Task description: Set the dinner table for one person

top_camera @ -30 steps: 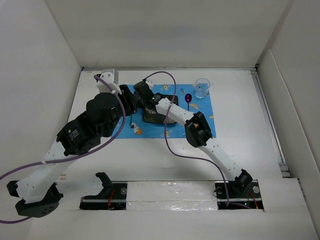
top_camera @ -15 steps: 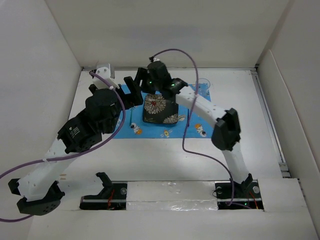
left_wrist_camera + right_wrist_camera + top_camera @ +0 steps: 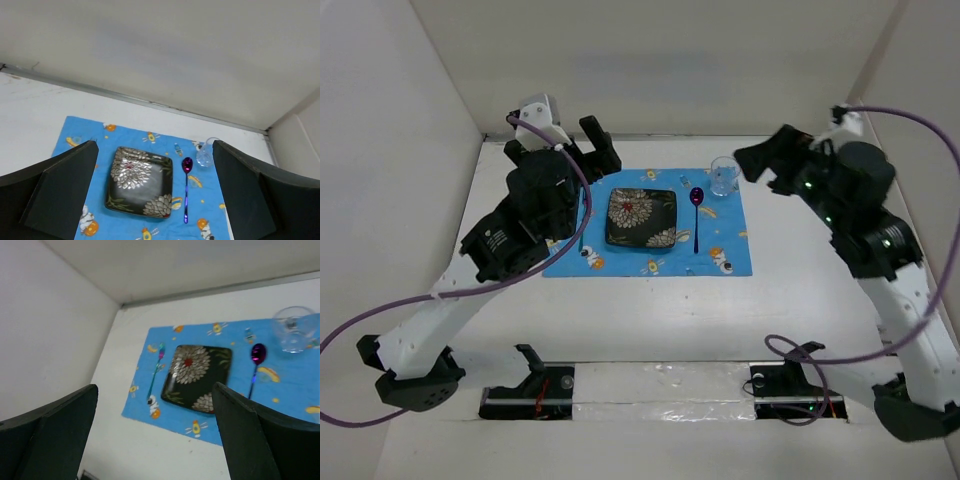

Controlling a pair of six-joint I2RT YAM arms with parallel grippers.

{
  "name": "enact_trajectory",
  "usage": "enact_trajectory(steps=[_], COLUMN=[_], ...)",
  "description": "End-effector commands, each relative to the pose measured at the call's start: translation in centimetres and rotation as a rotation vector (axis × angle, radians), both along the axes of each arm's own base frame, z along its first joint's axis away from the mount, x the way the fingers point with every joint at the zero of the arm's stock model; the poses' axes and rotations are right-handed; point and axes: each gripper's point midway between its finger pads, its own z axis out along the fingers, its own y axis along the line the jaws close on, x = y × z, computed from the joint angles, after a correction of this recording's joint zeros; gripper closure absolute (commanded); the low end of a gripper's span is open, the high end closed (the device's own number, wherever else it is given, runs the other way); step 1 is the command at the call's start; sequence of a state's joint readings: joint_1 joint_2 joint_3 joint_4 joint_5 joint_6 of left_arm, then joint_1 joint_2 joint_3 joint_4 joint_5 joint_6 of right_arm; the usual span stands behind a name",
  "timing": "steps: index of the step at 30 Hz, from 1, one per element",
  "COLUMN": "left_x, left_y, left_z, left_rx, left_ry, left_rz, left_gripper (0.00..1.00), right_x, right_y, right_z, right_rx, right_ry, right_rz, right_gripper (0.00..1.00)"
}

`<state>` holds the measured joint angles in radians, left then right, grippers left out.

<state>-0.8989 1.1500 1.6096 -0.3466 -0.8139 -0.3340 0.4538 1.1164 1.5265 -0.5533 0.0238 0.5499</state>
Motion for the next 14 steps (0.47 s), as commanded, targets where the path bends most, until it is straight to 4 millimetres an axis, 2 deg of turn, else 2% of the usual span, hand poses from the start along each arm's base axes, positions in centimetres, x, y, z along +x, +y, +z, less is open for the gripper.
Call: enact_trajectory(steps=[1,2,3,4,5,8,11,14], left_x=[0.0,0.0,-0.2,-0.3,-0.5,-0.6,-0.5,-0.3], left_y=[2.2,2.3,2.2,1.9,1.5,1.0,0.3,-0.5], left_z=[0.1,-0.3,-0.4,-1.0,-1.2,-2.3,-3.4,-4.1], left_rx=[0.024,0.030,0.024,0.013,0.005,-0.031,-0.032,-0.030], left_ry=[0.020,0.030,0.039,0.060,0.069,0.093,0.105,0.125], left_rz=[0.110,0.113,0.103,0.090,0.062,0.041,0.020,-0.004], left_gripper=[0.01,0.01,0.01,0.01,0.01,0.01,0.01,0.01], right_x=[-1.9,-2.3,-2.4,-2.7,-2.4,-0.8,0.9,1.6], right_y=[-8.8,-10.4,-12.2,-13.5,-13.7,-12.9,-11.6,-10.8], right_z=[1.1,1.5,0.7,0.7,0.0,-2.5,-4.0,-3.1], right_rx=[0.012,0.030,0.027,0.028,0.015,-0.035,-0.042,-0.030], right_ry=[-0.060,-0.085,-0.083,-0.095,-0.081,-0.010,0.028,0.011], right_rz=[-0.337,-0.401,-0.479,-0.525,-0.538,-0.516,-0.461,-0.424], right_gripper=[0.00,0.00,0.00,0.00,0.00,0.00,0.00,0.00])
